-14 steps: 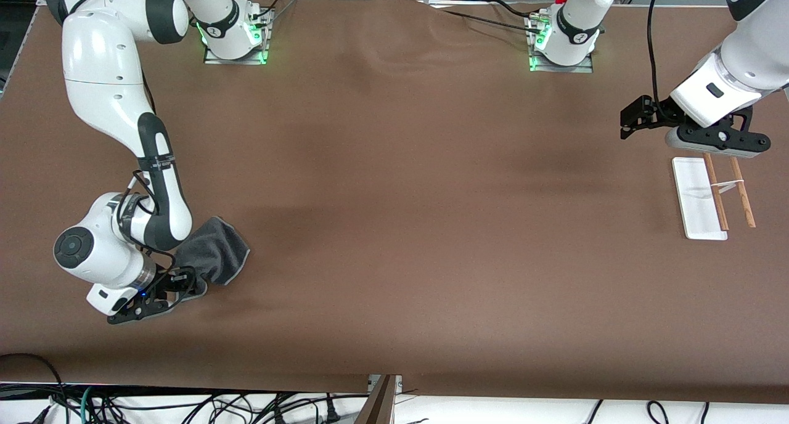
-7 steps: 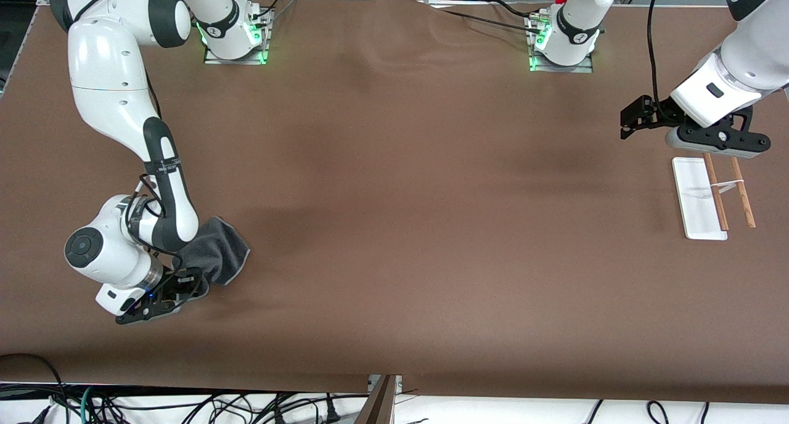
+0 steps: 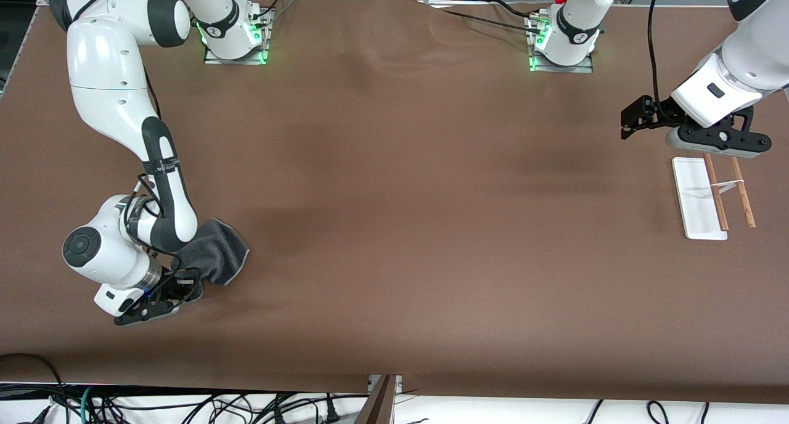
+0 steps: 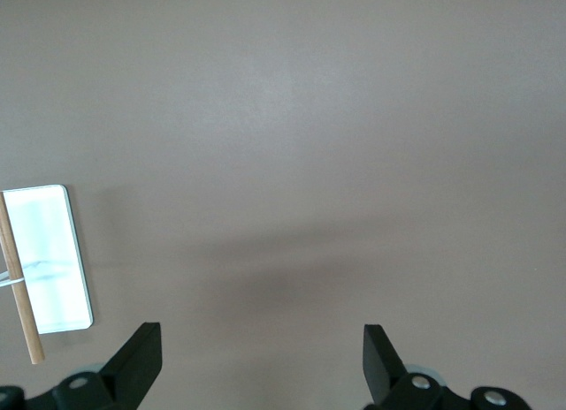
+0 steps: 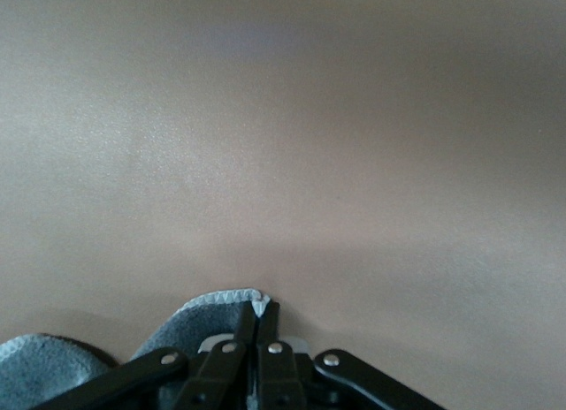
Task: Pass towel and hang on rack
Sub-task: 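Lift the towel with the right gripper while the left gripper approaches, then grasp the towel with the left gripper from the right gripper, then carry the towel to the rack with the left gripper while the right gripper retracts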
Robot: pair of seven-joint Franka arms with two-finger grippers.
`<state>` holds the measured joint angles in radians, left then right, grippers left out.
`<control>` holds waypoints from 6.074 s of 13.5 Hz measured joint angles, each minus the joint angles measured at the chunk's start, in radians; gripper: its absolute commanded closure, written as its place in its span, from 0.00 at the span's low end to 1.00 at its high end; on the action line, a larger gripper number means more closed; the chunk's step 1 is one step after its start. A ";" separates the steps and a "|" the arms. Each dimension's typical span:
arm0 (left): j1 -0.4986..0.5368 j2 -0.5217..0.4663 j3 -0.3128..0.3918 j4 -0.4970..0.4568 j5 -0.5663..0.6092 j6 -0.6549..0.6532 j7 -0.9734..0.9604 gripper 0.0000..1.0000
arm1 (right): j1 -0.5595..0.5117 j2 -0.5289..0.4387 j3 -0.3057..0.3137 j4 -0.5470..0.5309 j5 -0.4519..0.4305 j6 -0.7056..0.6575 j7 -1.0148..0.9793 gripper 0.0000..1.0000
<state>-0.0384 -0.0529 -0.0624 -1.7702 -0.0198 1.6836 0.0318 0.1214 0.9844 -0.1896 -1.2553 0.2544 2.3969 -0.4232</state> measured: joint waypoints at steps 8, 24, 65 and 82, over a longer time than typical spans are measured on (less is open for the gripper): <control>0.000 0.000 -0.002 0.000 0.000 0.000 0.000 0.00 | 0.005 -0.145 0.037 0.079 0.016 -0.453 0.048 1.00; -0.006 0.170 -0.007 0.019 -0.281 0.037 0.113 0.00 | 0.014 -0.261 0.508 0.199 0.573 -0.624 1.389 1.00; 0.037 0.585 -0.093 0.193 -1.362 -0.024 1.391 1.00 | 0.214 -0.268 0.823 0.210 0.531 0.184 1.954 0.79; 0.111 0.585 -0.084 0.231 -0.995 -0.026 1.399 1.00 | 0.087 -0.274 0.681 0.220 0.351 -0.080 1.847 0.00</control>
<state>0.0724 0.5322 -0.1461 -1.5392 -1.0150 1.6578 1.4311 0.2080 0.7101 0.4918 -1.0355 0.6056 2.3170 1.4242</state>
